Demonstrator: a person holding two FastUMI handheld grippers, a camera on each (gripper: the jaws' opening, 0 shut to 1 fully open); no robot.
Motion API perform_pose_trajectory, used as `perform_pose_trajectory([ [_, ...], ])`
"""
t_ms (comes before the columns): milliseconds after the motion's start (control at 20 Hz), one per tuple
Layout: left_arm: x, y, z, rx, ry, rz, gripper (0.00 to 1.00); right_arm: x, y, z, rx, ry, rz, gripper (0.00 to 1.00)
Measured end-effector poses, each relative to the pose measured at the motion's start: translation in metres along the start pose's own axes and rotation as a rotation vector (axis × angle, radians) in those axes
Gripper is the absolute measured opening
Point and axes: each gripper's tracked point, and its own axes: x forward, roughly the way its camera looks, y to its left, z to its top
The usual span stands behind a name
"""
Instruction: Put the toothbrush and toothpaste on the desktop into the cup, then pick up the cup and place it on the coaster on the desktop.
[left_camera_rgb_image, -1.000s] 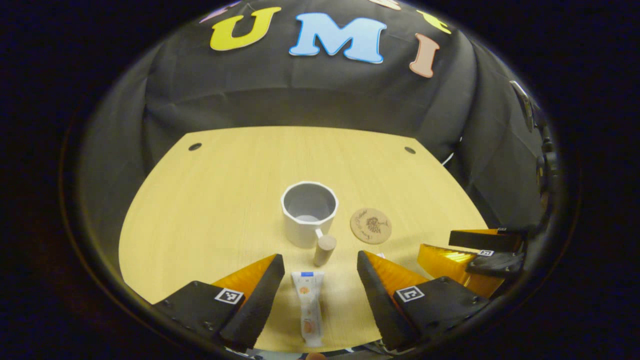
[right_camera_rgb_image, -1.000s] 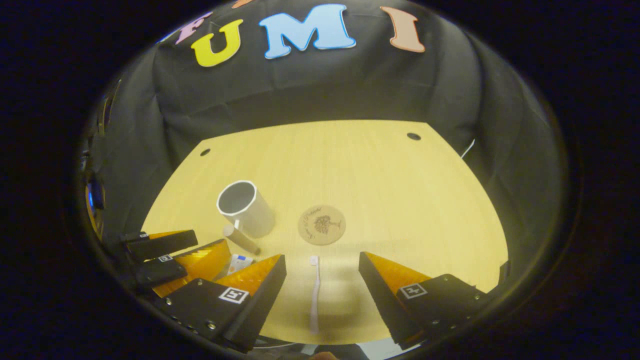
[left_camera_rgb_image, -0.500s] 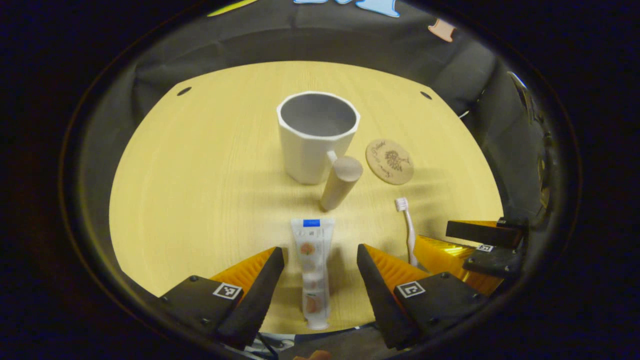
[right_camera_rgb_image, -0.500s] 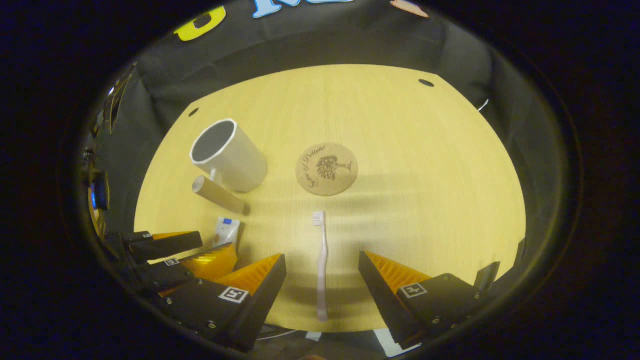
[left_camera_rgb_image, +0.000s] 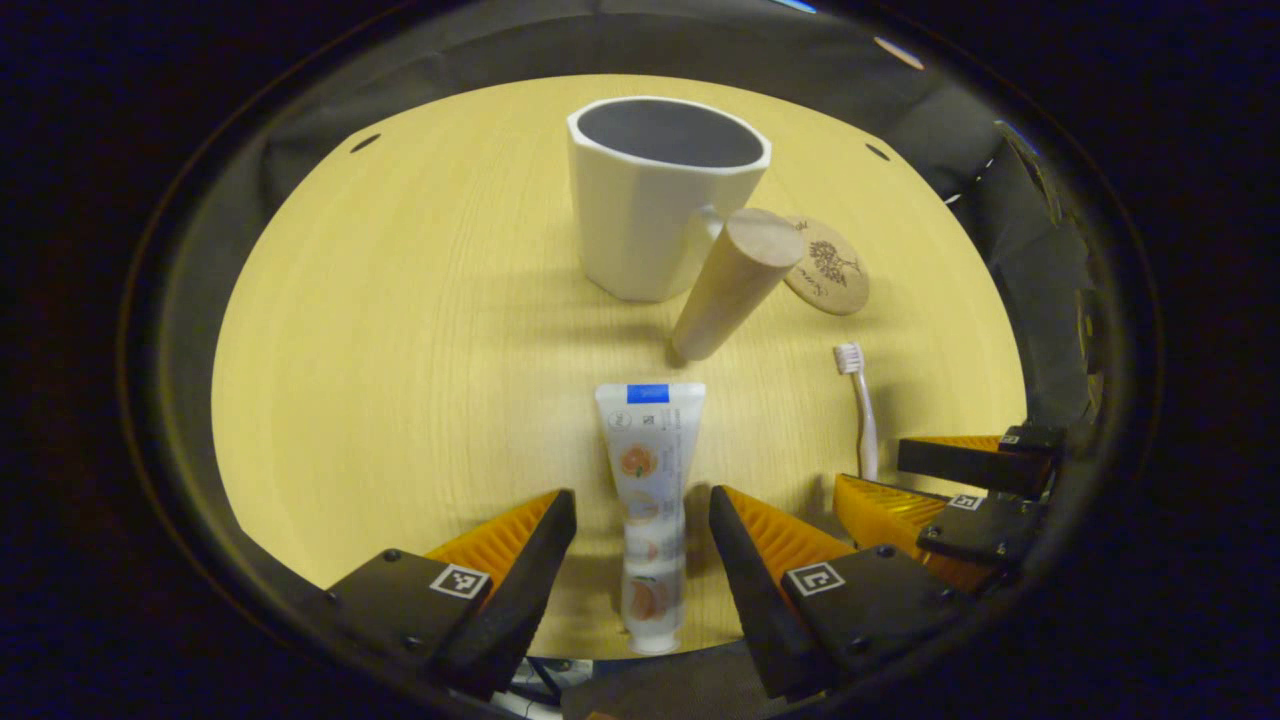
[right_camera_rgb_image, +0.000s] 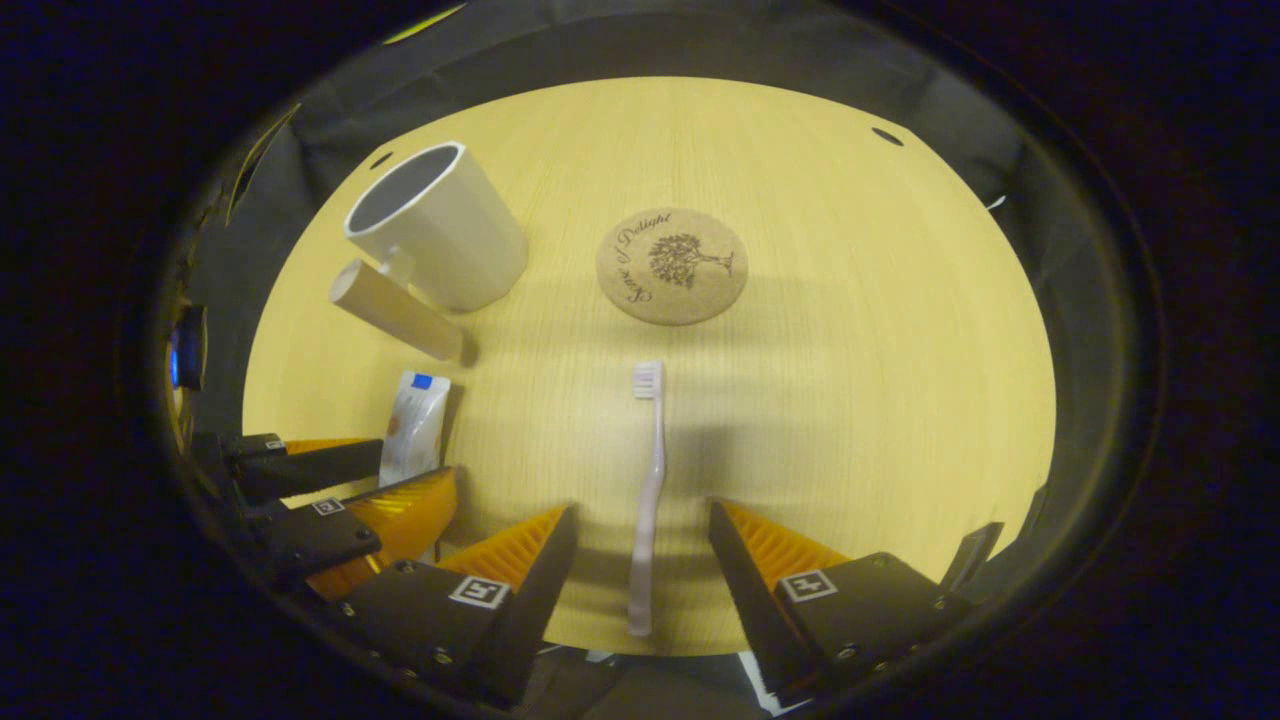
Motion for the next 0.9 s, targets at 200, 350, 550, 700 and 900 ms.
perform_pose_trajectory([
  [200,0.003,0.004,0.0,0.017,-0.003,0.019,0.66,0.002,-0.001,-0.011,-0.022,0.063,-0.019,0.63],
  [350,0.002,0.009,0.001,0.018,-0.01,0.033,0.55,-0.005,-0.008,-0.005,-0.02,0.06,-0.047,0.58],
  [550,0.002,0.01,0.002,0.0,-0.013,0.04,0.41,0.003,-0.007,-0.012,-0.046,0.074,-0.039,0.32],
  [700,0.001,0.011,0.001,0.001,-0.018,0.03,0.36,-0.001,-0.006,-0.012,-0.046,0.073,-0.038,0.09],
  [900,-0.003,0.014,0.004,-0.013,-0.049,-0.002,0.28,0.002,-0.008,-0.007,-0.032,0.034,-0.007,0.04],
])
